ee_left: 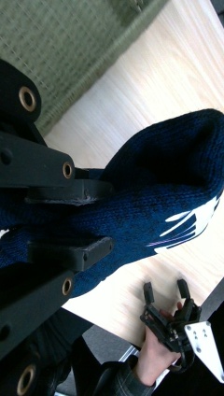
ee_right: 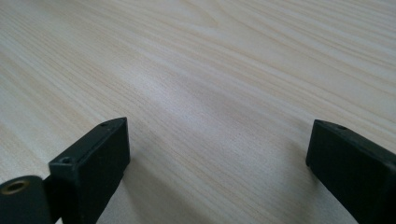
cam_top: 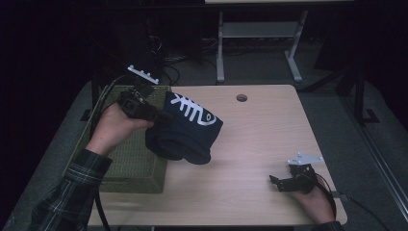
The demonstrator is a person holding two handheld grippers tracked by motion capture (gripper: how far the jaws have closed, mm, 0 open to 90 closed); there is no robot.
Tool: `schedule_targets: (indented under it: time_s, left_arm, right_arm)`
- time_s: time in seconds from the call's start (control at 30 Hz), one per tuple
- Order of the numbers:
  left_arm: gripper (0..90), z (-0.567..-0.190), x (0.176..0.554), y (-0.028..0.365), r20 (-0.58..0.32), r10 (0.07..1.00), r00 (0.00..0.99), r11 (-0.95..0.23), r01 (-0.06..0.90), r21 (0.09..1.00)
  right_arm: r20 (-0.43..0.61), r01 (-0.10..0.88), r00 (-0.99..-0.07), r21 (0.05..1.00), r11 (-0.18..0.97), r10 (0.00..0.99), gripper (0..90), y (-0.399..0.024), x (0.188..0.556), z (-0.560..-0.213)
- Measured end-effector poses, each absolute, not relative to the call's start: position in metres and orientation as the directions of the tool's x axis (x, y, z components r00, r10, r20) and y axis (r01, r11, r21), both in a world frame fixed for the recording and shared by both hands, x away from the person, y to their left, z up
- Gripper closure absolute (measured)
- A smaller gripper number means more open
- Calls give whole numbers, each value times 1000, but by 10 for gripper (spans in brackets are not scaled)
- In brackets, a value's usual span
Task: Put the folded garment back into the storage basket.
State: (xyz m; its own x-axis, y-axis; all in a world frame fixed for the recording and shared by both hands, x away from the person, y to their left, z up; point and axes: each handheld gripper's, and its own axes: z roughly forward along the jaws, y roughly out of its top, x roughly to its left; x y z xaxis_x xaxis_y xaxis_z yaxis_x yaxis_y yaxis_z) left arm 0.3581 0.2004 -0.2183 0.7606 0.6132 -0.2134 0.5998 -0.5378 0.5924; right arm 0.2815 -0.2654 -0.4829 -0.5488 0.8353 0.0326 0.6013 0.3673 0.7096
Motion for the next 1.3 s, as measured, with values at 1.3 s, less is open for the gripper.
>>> schedule_targets:
  time_s: [1.3]
  left_arm:
    - [755,-180,342,298,-201,723,661,-403,640,654]
  right_arm:
    - [30,604,-540,710,362,841,57,-266,283,-483]
